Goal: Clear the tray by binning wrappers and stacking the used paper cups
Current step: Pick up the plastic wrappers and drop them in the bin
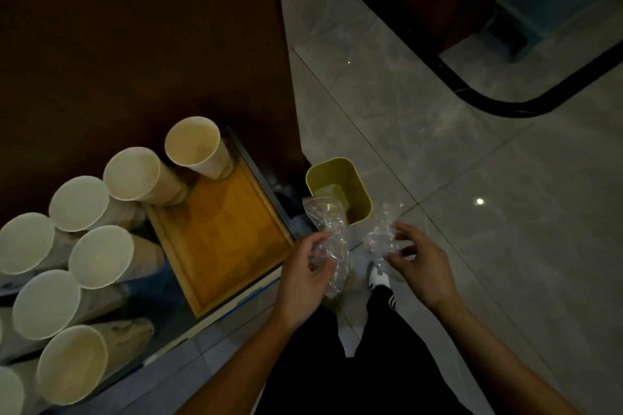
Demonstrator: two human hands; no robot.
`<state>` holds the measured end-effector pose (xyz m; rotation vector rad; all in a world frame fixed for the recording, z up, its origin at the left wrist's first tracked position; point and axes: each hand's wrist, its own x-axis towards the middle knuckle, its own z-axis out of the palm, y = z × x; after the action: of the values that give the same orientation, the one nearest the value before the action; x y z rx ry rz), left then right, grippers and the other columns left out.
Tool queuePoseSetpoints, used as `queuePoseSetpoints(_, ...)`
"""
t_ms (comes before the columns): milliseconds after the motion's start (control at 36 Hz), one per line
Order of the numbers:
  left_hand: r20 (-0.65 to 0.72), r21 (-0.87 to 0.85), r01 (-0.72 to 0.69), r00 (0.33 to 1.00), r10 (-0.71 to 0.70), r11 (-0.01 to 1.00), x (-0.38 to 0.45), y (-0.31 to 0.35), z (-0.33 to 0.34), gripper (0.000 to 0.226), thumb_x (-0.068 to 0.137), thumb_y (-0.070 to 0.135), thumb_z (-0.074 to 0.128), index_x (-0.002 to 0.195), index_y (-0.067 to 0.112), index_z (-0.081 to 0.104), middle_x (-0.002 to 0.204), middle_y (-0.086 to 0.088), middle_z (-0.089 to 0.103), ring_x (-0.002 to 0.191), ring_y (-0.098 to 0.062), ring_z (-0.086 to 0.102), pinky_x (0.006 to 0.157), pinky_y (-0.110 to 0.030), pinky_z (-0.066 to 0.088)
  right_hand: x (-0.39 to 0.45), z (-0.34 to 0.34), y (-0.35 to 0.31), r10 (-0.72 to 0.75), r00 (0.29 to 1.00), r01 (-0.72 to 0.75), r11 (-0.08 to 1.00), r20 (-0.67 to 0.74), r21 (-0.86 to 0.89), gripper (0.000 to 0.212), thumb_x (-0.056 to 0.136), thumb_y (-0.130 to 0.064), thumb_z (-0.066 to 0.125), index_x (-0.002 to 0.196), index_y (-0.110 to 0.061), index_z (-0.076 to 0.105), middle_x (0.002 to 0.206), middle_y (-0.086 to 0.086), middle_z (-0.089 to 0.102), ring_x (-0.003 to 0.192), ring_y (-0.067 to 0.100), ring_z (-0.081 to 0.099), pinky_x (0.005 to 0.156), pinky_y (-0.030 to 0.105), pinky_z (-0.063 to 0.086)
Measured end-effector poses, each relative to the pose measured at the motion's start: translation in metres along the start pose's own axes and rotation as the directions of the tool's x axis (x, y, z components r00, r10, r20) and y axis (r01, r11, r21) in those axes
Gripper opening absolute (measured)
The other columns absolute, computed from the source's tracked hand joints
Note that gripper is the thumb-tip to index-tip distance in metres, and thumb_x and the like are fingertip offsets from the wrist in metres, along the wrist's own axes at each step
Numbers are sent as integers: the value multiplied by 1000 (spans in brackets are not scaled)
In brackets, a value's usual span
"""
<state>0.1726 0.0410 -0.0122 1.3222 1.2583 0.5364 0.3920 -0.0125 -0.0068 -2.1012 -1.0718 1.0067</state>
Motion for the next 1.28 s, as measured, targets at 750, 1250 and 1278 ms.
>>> queuePoseSetpoints(750, -30, 70, 506, 863, -505, 860, 162, -162, 134, 39, 93, 19, 63, 120, 44, 51, 131, 10, 54, 116, -8, 54, 95, -32, 53, 191, 63, 203, 269, 898, -195, 953, 347, -233, 52, 83, -22, 73, 131, -28, 52, 116, -1, 61, 88, 12, 58, 61, 11, 42)
queuePoseSetpoints(1250, -208, 327, 492, 870, -447, 807, 301, -286, 169, 40, 93, 17, 59, 132, 22, 51, 144, -10, 43, 124, -32, 51, 92, -33, 44, 334, 162, 257, 109, 880, 230, 754, 462, -616, 58, 88, -21, 58, 142, -31, 39, 131, 10, 50, 114, 32, 54, 84, 44, 52)
queuePoseSetpoints(1278, -201, 329, 486, 874, -443, 810, 306, -288, 168, 40, 93, 16, 59, 132, 22, 51, 143, -11, 42, 124, -32, 51, 95, -36, 46, 339, 166, 257, 105, 882, 229, 755, 458, -615, 59, 88, -20, 58, 142, -31, 39, 131, 10, 49, 115, 32, 54, 84, 44, 51)
